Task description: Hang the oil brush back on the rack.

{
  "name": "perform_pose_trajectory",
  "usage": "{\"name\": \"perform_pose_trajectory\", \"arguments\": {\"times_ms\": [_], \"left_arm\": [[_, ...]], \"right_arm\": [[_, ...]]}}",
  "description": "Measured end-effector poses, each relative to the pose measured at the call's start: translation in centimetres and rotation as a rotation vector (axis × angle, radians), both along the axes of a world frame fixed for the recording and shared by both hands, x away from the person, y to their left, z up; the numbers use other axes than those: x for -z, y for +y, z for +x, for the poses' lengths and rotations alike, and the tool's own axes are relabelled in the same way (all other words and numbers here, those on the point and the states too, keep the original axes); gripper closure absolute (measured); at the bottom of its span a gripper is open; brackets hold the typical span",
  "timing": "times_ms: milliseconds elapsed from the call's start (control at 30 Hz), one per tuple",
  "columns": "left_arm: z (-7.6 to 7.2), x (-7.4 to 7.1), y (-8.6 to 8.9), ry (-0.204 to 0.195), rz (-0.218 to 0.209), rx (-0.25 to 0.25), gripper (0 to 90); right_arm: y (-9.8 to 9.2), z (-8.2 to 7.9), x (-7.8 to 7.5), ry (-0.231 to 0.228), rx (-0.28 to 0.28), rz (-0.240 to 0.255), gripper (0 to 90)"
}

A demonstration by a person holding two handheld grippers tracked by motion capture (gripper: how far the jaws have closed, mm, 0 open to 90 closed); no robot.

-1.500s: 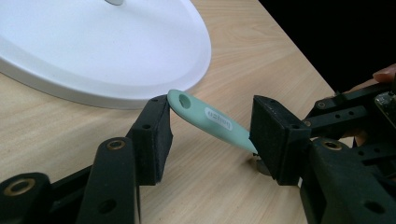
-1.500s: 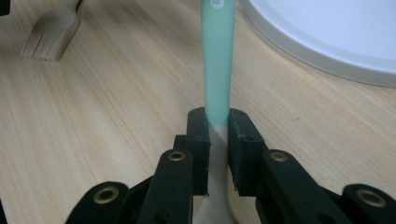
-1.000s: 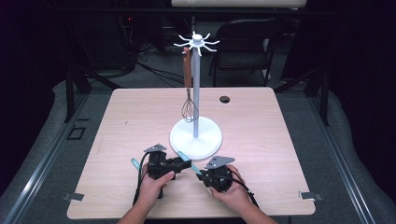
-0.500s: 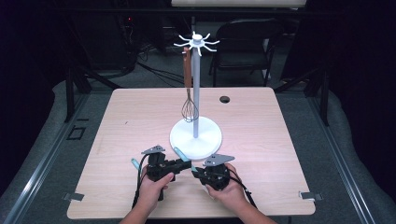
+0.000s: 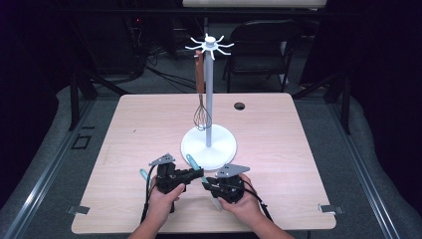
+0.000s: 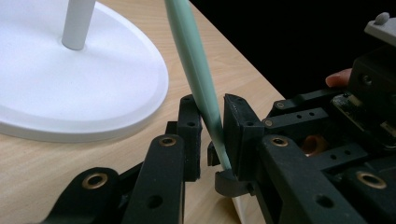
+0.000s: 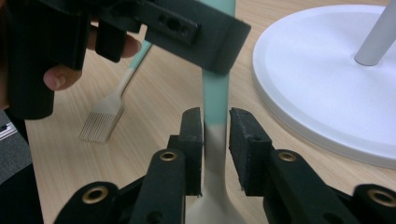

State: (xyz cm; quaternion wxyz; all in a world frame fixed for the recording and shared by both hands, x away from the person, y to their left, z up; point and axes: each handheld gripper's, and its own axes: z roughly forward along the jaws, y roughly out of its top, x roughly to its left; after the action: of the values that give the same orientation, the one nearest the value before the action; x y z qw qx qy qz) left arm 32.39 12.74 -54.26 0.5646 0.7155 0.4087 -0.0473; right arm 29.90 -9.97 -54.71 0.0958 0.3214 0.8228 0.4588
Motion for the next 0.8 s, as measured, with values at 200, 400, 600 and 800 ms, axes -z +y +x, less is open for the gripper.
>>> {"name": "perform_pose_trajectory", "arguments": {"times_ms": [200,400,600,800], "left_arm": [[0.0,-0.7,0.2,-0.034,0.005,-0.004,79.2],[-0.3,-1.0,-0.1,-0.051,0.018,-0.004,79.3],[-0.5,-0.6,-0.7,-0.035,0.017,0.017,79.0],[-0.5,-0.3,-1.2,-0.029,0.029,0.036,80.5]], "right_arm": [[-0.3,-0.4,0.2,0.006,-0.009,-0.04,73.6],[-0.3,-0.5,0.1,-0.011,-0.009,-0.03,80.3],[-0.5,-0.4,-0.1,-0.011,0.005,-0.014,81.1],[-0.6,-0.2,-0.1,-0.008,0.011,0.007,81.1]]}}
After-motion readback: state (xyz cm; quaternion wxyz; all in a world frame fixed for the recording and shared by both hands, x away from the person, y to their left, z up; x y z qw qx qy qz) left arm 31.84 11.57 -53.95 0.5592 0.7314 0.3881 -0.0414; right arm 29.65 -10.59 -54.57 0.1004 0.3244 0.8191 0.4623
